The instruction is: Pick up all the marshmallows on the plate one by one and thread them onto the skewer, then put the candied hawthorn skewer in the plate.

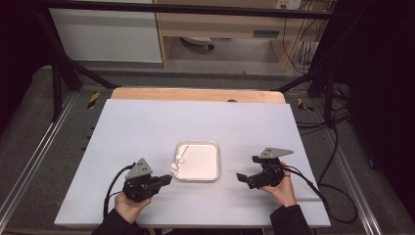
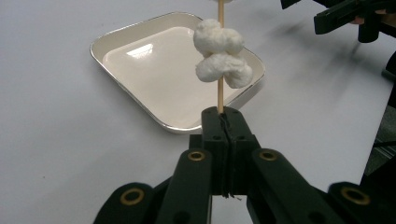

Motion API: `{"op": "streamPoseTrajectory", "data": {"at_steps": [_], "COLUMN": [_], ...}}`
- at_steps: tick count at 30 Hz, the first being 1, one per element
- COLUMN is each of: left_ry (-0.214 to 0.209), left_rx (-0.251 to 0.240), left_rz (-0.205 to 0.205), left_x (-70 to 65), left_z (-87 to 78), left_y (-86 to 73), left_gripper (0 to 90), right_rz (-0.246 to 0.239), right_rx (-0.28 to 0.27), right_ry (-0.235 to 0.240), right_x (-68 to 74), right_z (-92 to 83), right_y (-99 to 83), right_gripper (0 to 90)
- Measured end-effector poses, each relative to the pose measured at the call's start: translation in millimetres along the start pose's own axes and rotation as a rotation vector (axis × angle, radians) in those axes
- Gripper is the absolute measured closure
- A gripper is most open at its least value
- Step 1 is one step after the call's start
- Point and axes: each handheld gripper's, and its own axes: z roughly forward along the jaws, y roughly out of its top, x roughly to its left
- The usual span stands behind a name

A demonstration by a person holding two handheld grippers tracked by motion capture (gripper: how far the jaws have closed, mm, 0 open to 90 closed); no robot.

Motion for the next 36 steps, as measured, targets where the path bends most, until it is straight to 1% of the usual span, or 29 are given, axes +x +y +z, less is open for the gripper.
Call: {"op": "streamPoseTrajectory", "data": {"at_steps": [4,8,11,14,15,16,18,20,22,24,25,32,34,36], "left_ry": [0.002,0.001,0.001,0.009,0.015,0.021,0.024,0.029,0.031,0.037,0.039,0.056,0.074,0.073], "left_rx": [0.021,0.041,0.049,0.067,0.074,0.08,0.09,0.1,0.111,0.129,0.136,0.181,0.197,0.209], "left_rz": [-0.006,-0.005,-0.007,-0.005,-0.002,-0.004,-0.006,-0.004,-0.005,-0.002,-0.002,0.004,0.012,0.006], "left_x": [3.4,5.8,7.2,9.1,9.6,10.1,11.3,11.9,12.4,12.4,12.4,13.0,12.7,14.0], "left_z": [3.4,7.9,10.7,14.9,16.4,17.9,20.8,25.3,29.8,35.2,38.3,59.1,64.8,69.7], "left_y": [8.9,17.5,23.4,28.9,30.7,32.5,35.4,38.9,41.6,44.0,45.2,51.3,51.8,52.0], "left_gripper": [88.6,88.6,88.6,88.6,88.5,88.5,88.5,88.5,88.5,88.5,88.4,88.3,88.3,88.3], "right_rz": [0.009,0.022,0.016,0.021,0.021,0.01,0.015,0.013,0.001,0.004,-0.003,0.002,0.002,0.002], "right_rx": [0.012,-0.002,-0.001,-0.015,-0.012,-0.015,-0.019,-0.017,-0.004,0.011,0.009,0.009,0.006,0.007], "right_ry": [-0.016,-0.02,-0.027,-0.034,-0.036,-0.042,-0.037,-0.039,-0.043,-0.049,-0.047,-0.05,-0.051,-0.051], "right_x": [-5.9,-9.3,-10.4,-13.1,-13.8,-14.8,-15.1,-15.5,-15.7,-15.3,-15.9,-17.2,-17.6,-17.8], "right_z": [-4.6,-9.5,-12.8,-16.2,-17.4,-18.4,-20.2,-21.0,-20.5,-20.4,-20.1,-22.1,-22.4,-22.2], "right_y": [-8.9,-15.0,-17.7,-20.9,-21.5,-22.1,-23.4,-24.9,-26.1,-27.2,-27.8,-29.8,-29.9,-30.0], "right_gripper": [0.3,0.4,0.3,0.3,0.3,0.3,0.3,0.3,0.3,0.3,0.3,0.3,0.3,0.3]}}
